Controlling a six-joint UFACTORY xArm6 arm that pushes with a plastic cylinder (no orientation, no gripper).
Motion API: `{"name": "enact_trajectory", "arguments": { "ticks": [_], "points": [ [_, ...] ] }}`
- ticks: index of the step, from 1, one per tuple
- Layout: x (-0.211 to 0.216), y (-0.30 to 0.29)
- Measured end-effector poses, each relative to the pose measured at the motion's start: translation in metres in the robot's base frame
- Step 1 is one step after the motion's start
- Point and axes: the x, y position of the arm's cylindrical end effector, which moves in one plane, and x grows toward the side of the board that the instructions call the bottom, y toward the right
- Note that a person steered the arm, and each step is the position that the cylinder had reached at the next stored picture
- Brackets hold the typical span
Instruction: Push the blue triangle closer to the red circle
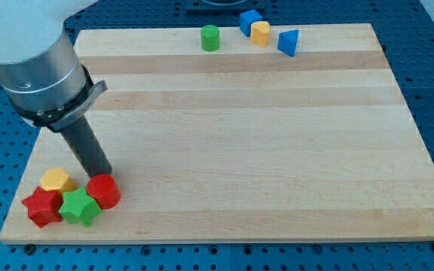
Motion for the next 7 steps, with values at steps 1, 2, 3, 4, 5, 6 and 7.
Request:
{"name": "enact_trajectory", "arguments": {
  "ticks": [1, 2, 3, 4, 5, 6, 7],
  "points": [
    [-0.05, 0.047],
    [-0.092, 0.137],
    [-0.119, 0.244],
    [-0.153, 0.351],
    [-0.213, 0.431],
    [-0.277, 0.479],
    [-0.303, 0.466]
  ]
}}
